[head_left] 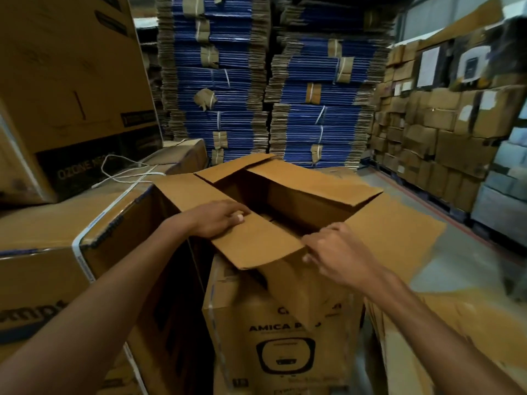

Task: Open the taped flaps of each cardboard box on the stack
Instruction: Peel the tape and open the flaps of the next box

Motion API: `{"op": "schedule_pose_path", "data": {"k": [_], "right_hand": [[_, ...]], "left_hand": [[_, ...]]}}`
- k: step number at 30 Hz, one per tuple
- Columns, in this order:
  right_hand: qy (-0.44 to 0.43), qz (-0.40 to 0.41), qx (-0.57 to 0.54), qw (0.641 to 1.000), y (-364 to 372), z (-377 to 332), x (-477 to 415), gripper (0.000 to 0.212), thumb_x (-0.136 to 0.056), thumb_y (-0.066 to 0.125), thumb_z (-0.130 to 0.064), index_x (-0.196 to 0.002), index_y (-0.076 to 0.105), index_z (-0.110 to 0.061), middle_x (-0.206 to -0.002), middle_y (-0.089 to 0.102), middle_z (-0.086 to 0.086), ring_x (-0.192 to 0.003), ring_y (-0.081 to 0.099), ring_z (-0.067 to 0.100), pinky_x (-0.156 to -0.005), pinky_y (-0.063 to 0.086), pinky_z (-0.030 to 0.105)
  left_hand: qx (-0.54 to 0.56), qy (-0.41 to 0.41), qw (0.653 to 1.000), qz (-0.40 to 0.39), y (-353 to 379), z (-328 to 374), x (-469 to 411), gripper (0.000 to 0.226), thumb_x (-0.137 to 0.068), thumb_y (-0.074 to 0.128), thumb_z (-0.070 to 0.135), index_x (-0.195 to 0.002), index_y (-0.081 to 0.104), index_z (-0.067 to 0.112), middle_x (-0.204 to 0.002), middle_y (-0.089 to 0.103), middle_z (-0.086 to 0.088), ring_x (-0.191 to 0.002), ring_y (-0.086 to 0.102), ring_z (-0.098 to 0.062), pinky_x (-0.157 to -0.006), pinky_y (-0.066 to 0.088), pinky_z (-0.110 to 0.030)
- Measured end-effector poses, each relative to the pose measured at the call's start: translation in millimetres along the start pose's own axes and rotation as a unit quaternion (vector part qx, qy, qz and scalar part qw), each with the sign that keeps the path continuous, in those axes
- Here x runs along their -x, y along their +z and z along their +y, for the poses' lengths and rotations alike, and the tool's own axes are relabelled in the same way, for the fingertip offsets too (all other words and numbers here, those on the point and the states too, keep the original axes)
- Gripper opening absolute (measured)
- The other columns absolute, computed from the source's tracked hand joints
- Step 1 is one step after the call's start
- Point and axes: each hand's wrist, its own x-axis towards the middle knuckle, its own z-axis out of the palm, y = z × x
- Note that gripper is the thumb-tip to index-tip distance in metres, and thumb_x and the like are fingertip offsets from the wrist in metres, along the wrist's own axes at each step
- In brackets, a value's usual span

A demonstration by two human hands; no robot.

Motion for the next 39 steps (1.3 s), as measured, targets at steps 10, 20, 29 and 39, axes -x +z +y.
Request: {"op": "schedule_pose_path", "data": {"k": [10, 20, 29, 39], "right_hand": [[0.111, -0.143, -0.324, 0.928, -76, 87, 26, 0.041, -0.096, 0.057, 0.001, -0.121, 0.069, -0.03, -0.126, 0.067, -0.015, -0.118, 0.059, -0.002, -0.105, 0.043, 0.029], [0.172, -0.077, -0.046, 0.981, -17, 1, -36, 0.035, -0.094, 0.068, -0.024, -0.126, 0.055, -0.018, -0.114, 0.062, 0.003, -0.1, 0.06, 0.021, -0.096, 0.052, 0.046], [0.322, -0.025, -0.022, 0.946, -21, 70, -3, 0.022, -0.091, 0.067, -0.01, -0.111, 0.066, -0.019, -0.084, 0.061, -0.004, -0.08, 0.059, 0.017, -0.095, 0.051, 0.044], [0.135, 0.072, -0.113, 0.982, 23, 1, -48, 0.035, -0.105, 0.039, -0.046, -0.123, 0.061, -0.025, -0.115, 0.067, -0.001, -0.109, 0.058, 0.021, -0.106, 0.034, 0.049]], "left_hand": [[-0.076, 0.016, 0.995, -0.06, 15, 27, -49, 0.09, -0.088, 0.057, 0.071, -0.16, 0.017, 0.036, -0.169, 0.017, 0.0, -0.156, 0.008, -0.026, -0.123, 0.006, -0.056], [-0.082, 0.087, 0.984, 0.133, 79, 53, -54, 0.099, -0.069, 0.078, 0.069, -0.146, 0.037, 0.022, -0.138, 0.042, -0.001, -0.133, 0.036, -0.021, -0.125, 0.013, -0.045], [-0.053, -0.009, 0.987, 0.153, 73, 13, -34, 0.084, -0.083, 0.046, 0.084, -0.14, 0.045, 0.023, -0.142, 0.054, -0.002, -0.135, 0.045, -0.021, -0.124, 0.011, -0.05], [-0.101, 0.022, 0.985, 0.141, 73, 51, -26, 0.059, -0.099, 0.017, 0.072, -0.092, 0.05, 0.023, -0.093, 0.06, -0.001, -0.096, 0.057, -0.02, -0.114, 0.026, -0.05]]}}
